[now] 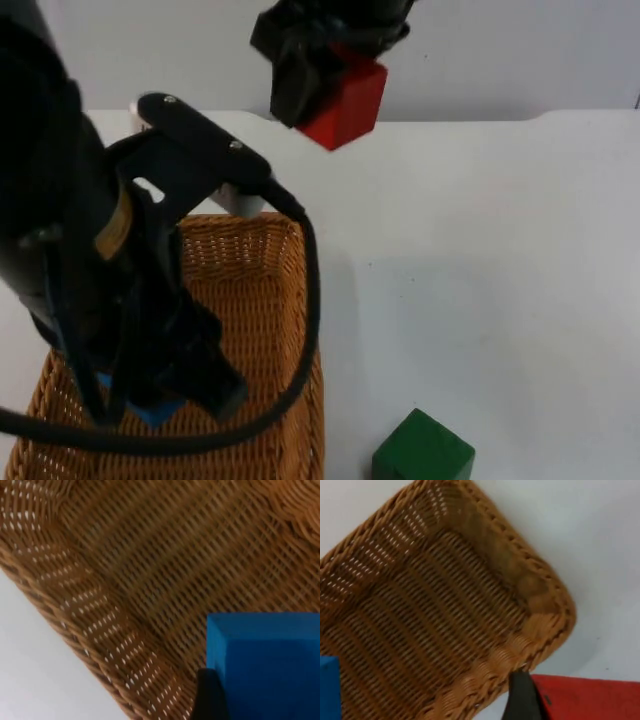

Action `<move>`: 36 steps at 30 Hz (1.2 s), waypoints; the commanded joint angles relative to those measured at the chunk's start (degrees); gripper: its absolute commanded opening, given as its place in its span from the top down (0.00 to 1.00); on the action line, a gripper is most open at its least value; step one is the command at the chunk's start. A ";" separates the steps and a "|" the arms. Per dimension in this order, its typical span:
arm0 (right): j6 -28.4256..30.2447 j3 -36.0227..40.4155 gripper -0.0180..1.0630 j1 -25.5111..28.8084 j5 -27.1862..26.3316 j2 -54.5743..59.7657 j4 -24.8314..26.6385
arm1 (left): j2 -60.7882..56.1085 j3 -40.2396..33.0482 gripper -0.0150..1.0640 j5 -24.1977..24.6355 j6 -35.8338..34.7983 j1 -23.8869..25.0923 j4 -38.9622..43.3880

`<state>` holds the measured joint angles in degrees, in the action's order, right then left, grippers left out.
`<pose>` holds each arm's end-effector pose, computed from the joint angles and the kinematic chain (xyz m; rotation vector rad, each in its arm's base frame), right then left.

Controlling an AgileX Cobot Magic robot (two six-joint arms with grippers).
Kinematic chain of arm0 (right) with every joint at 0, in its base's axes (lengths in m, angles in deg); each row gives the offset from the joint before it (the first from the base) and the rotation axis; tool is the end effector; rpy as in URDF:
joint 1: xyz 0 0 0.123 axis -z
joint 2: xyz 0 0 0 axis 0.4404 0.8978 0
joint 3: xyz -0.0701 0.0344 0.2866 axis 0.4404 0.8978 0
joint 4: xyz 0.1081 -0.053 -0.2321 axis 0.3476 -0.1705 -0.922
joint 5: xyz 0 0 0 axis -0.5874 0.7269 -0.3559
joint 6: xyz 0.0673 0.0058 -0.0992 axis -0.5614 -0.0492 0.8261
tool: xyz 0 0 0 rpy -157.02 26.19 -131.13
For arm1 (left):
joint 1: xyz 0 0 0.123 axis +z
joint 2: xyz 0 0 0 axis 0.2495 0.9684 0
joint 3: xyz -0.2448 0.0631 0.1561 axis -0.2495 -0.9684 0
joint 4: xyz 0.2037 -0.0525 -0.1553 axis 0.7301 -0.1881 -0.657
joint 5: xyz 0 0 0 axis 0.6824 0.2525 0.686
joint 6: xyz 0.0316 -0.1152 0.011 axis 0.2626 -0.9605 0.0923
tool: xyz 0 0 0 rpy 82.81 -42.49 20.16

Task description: Pick up one cube with each hand and place exactly two cubes into the same basket, leaving the remaining cube outside.

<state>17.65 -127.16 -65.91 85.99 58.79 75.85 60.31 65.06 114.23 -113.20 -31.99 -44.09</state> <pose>0.3829 0.3415 0.2560 -1.2700 2.4396 0.3282 0.2003 -0.1677 0.1694 0.8915 2.6736 0.1631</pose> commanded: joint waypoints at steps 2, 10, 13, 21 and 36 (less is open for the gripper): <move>0.69 2.56 0.98 -1.68 -3.05 -0.26 0.45 | -1.71 -0.85 0.99 -0.62 -1.71 -0.12 0.01; 0.69 8.18 0.98 -5.40 -9.35 -0.26 0.69 | -1.87 -0.85 0.99 -0.62 -1.71 -0.12 0.15; 0.69 9.70 0.98 -6.10 -11.77 -0.26 1.71 | -1.87 -1.07 0.99 -0.72 -1.82 -0.12 0.24; 2.09 12.75 0.98 -6.11 -17.26 -0.14 5.00 | -2.25 -8.07 0.99 -4.26 -5.24 -0.12 0.26; 3.90 15.48 0.98 -7.67 -22.44 3.76 6.28 | -2.14 -11.01 0.99 -15.90 -6.90 -0.12 2.53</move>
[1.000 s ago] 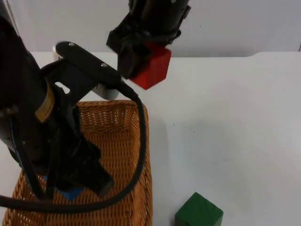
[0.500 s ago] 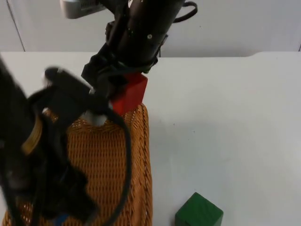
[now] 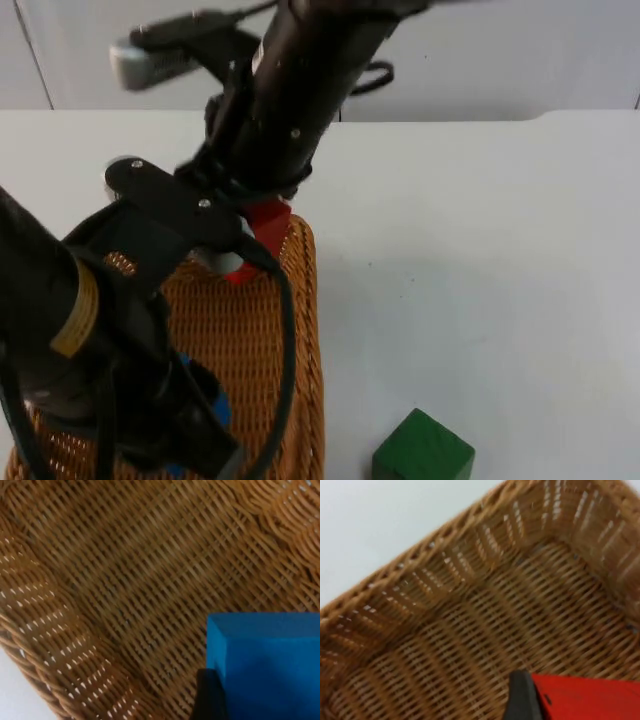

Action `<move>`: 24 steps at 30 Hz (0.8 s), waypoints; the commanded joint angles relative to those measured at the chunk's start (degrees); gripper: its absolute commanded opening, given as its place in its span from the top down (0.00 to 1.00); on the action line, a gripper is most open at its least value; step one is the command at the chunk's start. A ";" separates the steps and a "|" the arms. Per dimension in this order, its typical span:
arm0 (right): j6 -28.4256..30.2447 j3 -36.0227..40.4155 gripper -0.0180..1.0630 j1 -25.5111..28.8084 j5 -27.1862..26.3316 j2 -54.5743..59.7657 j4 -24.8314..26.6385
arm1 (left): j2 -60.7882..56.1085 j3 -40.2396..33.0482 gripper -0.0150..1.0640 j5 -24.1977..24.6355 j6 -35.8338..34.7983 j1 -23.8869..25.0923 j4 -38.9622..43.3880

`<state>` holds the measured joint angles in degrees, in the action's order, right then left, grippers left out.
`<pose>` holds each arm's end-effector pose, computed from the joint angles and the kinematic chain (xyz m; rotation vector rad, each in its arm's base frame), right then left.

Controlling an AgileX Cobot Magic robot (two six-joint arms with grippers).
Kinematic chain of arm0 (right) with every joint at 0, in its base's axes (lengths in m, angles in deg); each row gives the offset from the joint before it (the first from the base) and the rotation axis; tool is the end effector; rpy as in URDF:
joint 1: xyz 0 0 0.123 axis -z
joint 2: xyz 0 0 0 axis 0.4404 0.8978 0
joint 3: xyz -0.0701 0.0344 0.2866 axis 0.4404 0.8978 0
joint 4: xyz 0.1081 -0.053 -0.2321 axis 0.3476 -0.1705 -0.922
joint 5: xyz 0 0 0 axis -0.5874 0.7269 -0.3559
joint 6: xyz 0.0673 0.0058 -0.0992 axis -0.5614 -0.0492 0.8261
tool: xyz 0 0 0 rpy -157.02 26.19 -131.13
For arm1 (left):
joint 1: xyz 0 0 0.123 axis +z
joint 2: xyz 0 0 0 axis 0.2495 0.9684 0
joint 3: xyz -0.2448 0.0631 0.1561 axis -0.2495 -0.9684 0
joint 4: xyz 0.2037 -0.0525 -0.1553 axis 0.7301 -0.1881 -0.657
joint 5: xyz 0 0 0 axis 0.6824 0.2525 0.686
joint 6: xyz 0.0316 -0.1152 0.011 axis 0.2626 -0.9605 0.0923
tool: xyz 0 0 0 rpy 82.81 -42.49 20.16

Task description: Pick up one cube with each hand and place exactly two cubes into the same basket, leaving the remaining cube outside.

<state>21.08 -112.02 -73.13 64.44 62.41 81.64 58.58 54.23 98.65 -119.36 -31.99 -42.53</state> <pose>0.3431 0.4004 0.1615 -1.3463 2.3544 0.4489 0.1800 -0.1585 0.1380 0.8340 2.6286 -0.0075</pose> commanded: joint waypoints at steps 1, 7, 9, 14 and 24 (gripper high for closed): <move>0.47 0.34 0.98 -0.44 -0.89 0.78 0.49 | -0.32 -0.58 0.99 -0.32 -0.73 -0.12 1.27; 0.47 0.34 0.98 -0.44 -1.37 4.04 0.58 | 1.94 -2.90 0.99 -3.65 -4.69 -0.12 4.98; 0.47 0.34 0.98 -0.44 -1.37 4.68 0.71 | 2.25 -3.03 0.99 -4.33 -4.85 -0.12 5.09; 0.47 0.34 0.98 -0.44 -1.49 5.89 1.00 | 3.28 -3.03 0.99 -8.44 -4.85 -0.12 6.26; 0.47 0.34 0.98 -0.44 -2.10 5.99 1.00 | 10.82 -3.03 0.99 -9.57 -8.09 -0.12 9.69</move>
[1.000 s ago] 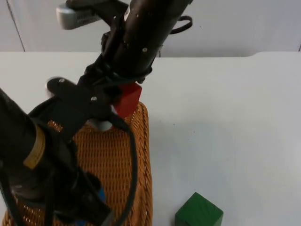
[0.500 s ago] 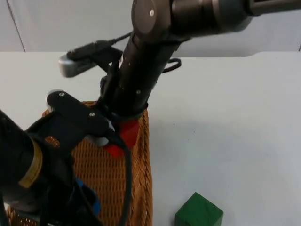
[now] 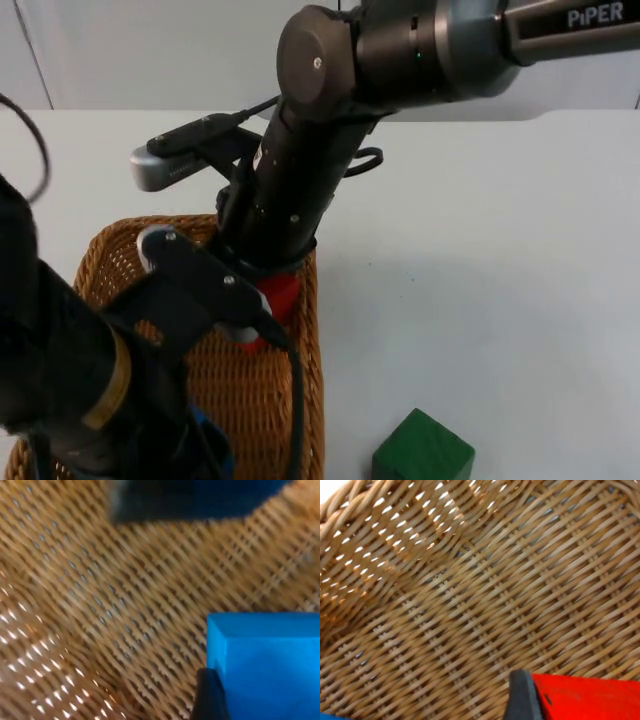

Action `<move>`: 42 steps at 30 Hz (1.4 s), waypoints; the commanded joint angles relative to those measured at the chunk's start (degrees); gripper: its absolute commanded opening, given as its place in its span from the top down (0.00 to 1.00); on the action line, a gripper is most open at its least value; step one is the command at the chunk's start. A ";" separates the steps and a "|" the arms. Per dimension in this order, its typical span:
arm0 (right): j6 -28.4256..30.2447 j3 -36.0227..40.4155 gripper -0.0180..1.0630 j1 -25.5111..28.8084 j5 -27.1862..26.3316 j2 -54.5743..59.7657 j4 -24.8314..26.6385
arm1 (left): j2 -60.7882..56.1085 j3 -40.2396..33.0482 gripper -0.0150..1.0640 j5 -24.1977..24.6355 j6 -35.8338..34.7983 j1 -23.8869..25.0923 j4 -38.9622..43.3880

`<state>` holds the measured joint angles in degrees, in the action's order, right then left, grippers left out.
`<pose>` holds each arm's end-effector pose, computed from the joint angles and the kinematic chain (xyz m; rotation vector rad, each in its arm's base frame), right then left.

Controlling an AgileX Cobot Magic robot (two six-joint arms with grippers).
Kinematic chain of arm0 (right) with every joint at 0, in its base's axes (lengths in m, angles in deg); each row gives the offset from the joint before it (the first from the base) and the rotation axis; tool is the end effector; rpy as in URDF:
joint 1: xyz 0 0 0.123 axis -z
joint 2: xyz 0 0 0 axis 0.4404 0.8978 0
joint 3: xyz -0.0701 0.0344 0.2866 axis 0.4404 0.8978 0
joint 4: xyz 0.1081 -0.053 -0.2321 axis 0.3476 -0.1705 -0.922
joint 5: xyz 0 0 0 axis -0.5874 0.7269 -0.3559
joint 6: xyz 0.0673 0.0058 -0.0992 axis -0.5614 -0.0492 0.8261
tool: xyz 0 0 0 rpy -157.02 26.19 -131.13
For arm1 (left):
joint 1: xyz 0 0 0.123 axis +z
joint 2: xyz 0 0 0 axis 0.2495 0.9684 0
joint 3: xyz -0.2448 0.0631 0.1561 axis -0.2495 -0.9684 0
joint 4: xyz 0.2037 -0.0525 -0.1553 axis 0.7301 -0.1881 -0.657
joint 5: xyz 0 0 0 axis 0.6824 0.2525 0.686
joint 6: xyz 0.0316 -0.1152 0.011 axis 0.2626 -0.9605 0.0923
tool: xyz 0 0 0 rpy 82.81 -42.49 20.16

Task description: Pick up one cube with each hand and place exactly two cubes into the same basket, leaving the remaining cube outside.

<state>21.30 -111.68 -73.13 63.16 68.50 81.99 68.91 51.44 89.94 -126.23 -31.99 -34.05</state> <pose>0.3448 0.4022 0.1046 -1.3746 2.4415 0.4234 0.1802 -0.1612 0.0899 0.9243 2.6661 0.0292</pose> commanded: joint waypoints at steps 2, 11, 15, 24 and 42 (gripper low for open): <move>0.25 0.01 0.98 -0.44 -0.81 -0.10 0.53 | 2.42 -0.24 0.99 -1.31 -2.14 -0.12 1.47; 0.25 0.01 0.84 -0.44 -0.70 -0.10 0.41 | 3.67 -0.24 0.99 -2.73 -2.14 -0.12 0.97; 0.25 0.01 0.67 -0.44 -0.70 -0.10 0.41 | 3.67 -0.24 0.99 -2.73 -2.14 -0.12 0.97; 0.12 0.01 0.39 -0.44 -0.70 -0.10 0.41 | 3.67 -0.24 0.60 -2.95 -2.17 -0.12 0.97; -0.35 -0.13 0.37 -0.08 -4.42 -14.20 -1.56 | -19.68 -0.24 0.31 8.08 -2.17 -0.12 2.99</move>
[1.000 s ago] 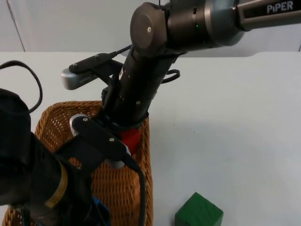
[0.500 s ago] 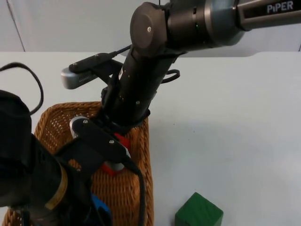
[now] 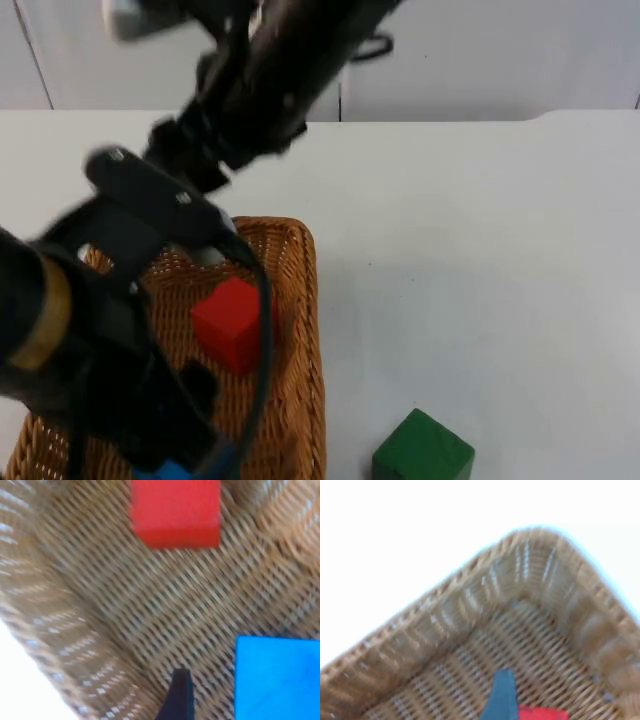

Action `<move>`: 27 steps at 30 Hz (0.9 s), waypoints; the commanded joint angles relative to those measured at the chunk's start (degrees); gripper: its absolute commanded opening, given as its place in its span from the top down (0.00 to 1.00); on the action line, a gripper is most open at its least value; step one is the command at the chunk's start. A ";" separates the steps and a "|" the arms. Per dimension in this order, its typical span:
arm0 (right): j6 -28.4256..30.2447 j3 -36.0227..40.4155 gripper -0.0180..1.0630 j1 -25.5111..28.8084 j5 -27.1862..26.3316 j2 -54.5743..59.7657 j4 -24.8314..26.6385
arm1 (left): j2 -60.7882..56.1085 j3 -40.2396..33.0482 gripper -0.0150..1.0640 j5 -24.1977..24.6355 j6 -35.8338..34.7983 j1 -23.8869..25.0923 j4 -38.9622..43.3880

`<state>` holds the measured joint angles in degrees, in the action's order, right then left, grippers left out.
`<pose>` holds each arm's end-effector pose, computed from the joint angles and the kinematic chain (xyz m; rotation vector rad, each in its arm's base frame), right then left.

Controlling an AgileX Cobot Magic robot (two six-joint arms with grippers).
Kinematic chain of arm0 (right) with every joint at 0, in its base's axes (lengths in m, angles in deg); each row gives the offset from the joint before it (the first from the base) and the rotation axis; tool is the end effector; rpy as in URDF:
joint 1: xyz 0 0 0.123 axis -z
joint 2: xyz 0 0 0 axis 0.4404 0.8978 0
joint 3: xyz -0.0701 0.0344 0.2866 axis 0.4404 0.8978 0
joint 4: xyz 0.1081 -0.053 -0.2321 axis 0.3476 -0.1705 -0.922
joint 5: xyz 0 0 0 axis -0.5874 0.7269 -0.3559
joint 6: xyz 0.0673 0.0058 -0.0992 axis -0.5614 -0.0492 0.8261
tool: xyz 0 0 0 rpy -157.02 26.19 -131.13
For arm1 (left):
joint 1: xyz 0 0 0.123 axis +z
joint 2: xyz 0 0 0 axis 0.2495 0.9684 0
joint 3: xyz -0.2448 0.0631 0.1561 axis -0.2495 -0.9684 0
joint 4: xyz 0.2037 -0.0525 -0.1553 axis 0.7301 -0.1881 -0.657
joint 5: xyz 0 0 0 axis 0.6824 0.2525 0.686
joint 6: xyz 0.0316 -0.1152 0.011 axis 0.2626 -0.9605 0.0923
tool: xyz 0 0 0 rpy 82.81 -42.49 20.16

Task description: Pick up one cube with each hand and place exactly two cubes into the same basket, leaving the remaining cube outside.

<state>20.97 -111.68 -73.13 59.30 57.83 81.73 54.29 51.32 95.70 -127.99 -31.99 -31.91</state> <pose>0.3468 0.4016 0.2072 -1.2562 2.2168 0.4810 0.1793 -0.1495 0.1480 0.8148 2.5137 -0.0071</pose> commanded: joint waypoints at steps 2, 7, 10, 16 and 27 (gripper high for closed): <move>-0.03 -0.13 0.37 -0.08 -0.56 -5.01 -1.40 | -7.98 -0.12 0.31 2.94 -0.42 -0.12 1.45; 0.12 -0.13 0.37 -0.08 -0.82 -9.27 -1.40 | -19.89 -0.12 0.31 3.21 -0.42 -0.12 2.89; 0.12 -0.13 0.37 -0.08 -0.71 -10.77 -1.19 | -28.32 -0.12 0.31 3.10 -0.42 -0.12 4.41; 0.12 -0.03 0.37 -0.08 0.23 -12.49 -1.06 | -40.43 -0.12 0.31 3.67 -0.42 -0.12 6.06; -0.27 1.18 0.37 -0.21 5.16 -16.02 0.19 | -46.56 -0.12 0.31 7.31 -0.42 -0.12 6.28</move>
<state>20.86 -111.31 -73.13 63.71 43.65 81.07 8.05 51.23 102.07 -127.99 -31.99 -25.97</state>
